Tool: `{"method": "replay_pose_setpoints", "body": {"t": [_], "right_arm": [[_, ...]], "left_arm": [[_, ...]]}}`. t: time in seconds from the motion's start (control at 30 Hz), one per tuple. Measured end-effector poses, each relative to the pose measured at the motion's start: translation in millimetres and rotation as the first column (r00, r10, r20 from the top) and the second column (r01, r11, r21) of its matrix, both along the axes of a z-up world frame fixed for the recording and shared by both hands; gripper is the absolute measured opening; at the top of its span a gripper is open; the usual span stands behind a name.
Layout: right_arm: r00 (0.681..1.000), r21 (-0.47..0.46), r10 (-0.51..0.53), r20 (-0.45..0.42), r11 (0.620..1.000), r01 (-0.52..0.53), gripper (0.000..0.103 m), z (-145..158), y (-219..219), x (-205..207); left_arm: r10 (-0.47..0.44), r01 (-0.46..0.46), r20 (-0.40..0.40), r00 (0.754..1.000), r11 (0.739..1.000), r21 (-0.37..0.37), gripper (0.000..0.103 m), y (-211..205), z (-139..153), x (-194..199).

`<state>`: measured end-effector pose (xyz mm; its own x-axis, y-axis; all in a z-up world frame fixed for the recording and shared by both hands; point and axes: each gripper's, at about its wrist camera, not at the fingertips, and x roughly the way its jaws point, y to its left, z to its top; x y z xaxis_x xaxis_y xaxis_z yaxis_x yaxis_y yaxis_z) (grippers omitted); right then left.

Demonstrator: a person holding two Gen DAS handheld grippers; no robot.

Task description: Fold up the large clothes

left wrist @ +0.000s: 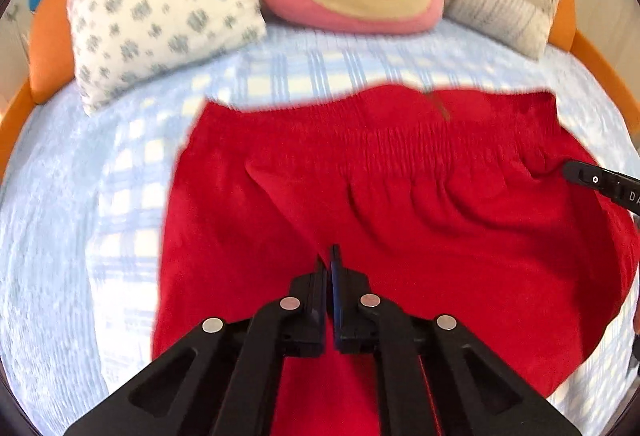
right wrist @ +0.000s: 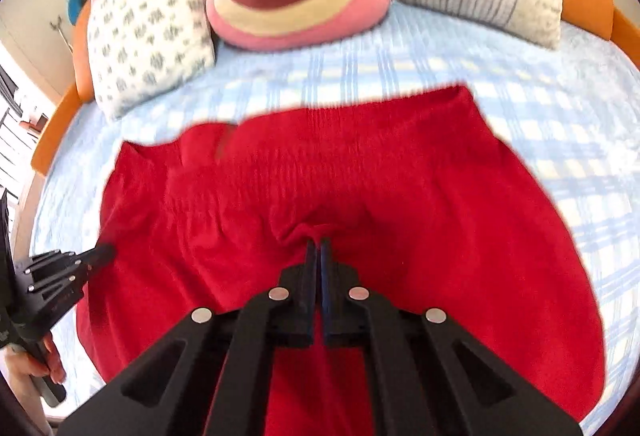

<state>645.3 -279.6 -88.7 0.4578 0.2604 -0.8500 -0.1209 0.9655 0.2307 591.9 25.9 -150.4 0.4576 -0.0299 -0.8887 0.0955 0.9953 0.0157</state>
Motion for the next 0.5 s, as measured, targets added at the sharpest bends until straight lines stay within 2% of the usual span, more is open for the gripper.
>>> {"method": "replay_pose_setpoints", "body": {"t": [0.1, 0.23, 0.3, 0.37, 0.5], "right_arm": [[0.998, -0.002, -0.017, 0.059, 1.0, 0.018, 0.002, 22.5, -3.5, 9.4], [0.991, 0.028, -0.048, 0.122, 0.999, 0.045, 0.002, 50.0, -10.5, 32.7], [0.991, 0.048, -0.055, 0.125, 0.998, 0.05, 0.002, 53.5, -10.6, 47.8], [0.993, 0.052, -0.062, 0.1, 0.997, 0.057, 0.002, 42.2, -7.0, 59.2], [0.997, 0.019, -0.057, 0.044, 0.998, 0.056, 0.002, -1.4, 2.2, 61.3]], "left_arm": [[0.027, -0.027, 0.062, 0.998, 1.0, -0.003, 0.007, 6.7, 19.1, 2.5], [0.099, -0.093, 0.139, 0.985, 0.994, -0.05, 0.007, 27.4, 43.9, 11.1], [0.111, -0.103, 0.121, 0.986, 0.992, -0.068, 0.007, 33.2, 41.0, 19.3], [0.106, -0.101, 0.074, 0.992, 0.992, -0.072, 0.007, 33.7, 26.1, 26.2], [0.074, -0.074, 0.008, 0.997, 0.997, -0.033, 0.008, 23.0, -14.6, 32.1]]}}
